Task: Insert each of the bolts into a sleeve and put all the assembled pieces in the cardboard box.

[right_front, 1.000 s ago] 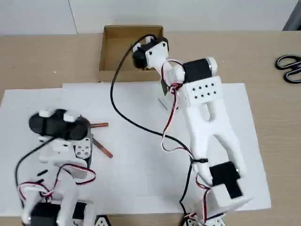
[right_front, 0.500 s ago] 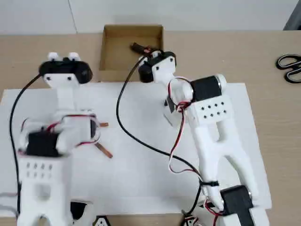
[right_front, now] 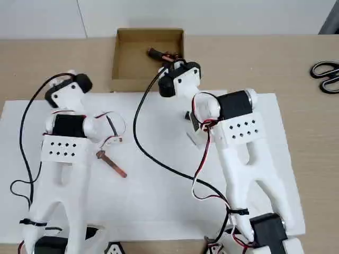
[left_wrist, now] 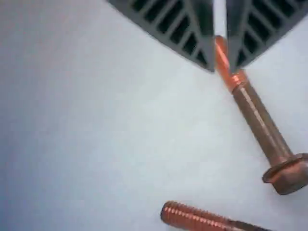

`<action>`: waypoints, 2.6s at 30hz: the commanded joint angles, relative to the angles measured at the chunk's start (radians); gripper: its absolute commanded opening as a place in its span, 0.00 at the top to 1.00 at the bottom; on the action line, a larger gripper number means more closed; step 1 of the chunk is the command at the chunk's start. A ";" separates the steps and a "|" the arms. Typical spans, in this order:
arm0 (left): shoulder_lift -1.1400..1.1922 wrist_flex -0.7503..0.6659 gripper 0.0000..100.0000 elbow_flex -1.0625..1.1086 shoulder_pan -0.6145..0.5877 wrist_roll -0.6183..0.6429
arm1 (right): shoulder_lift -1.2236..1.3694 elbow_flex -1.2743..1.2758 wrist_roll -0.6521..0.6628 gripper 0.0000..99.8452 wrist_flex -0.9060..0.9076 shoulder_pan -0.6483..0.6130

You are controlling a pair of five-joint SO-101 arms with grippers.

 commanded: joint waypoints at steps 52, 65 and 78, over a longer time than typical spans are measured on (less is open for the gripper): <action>0.098 -0.209 0.94 0.248 -0.086 0.037 | -0.036 -0.006 -0.003 1.00 -0.021 0.101; 0.123 -0.270 0.94 0.236 -0.057 0.037 | -0.035 -0.005 -0.005 1.00 -0.027 0.101; 0.272 -0.311 0.94 0.239 -0.058 0.037 | -0.035 -0.005 -0.005 1.00 -0.024 0.101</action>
